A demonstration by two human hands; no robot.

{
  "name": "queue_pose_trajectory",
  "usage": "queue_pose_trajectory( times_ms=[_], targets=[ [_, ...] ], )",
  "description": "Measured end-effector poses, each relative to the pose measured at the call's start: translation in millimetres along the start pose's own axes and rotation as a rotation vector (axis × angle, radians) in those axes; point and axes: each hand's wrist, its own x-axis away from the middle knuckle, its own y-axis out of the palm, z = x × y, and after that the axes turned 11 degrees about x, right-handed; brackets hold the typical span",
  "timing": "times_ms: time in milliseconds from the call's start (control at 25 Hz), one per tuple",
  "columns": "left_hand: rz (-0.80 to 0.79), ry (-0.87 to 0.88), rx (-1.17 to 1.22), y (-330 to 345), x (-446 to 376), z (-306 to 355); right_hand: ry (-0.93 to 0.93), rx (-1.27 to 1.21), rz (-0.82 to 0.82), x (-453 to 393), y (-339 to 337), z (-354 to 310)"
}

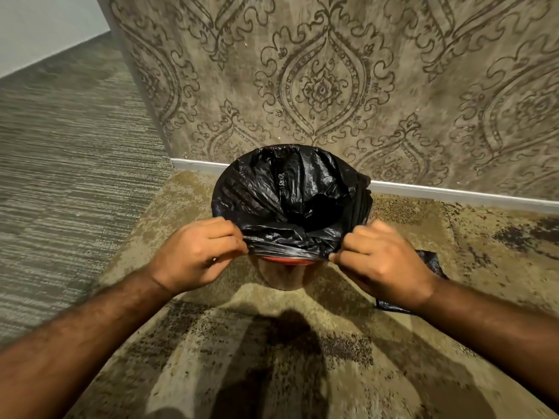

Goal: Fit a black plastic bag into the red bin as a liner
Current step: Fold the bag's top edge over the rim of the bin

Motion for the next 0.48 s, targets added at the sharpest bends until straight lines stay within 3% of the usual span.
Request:
queue_pose_trajectory(
  times_ms=[200,320,400,480],
  targets=[
    [-0.065,0.017,-0.111,15.4,18.2,0.5,-0.094,-0.001,0.041,12.8,10.7,-3.1],
    [-0.082,-0.14,-0.132,24.2,36.3,-10.8,-0.09,-0.001,0.036,16.6,16.9,2.0],
    [0.104,-0.432,0.142,25.5,39.6,-12.5,-0.072,0.01,0.002,19.2,19.7,5.8],
    [0.396,-0.789,0.668,20.7,27.1,-13.1,-0.102,-0.008,-0.055,26.4,21.2,10.7]
  ],
)
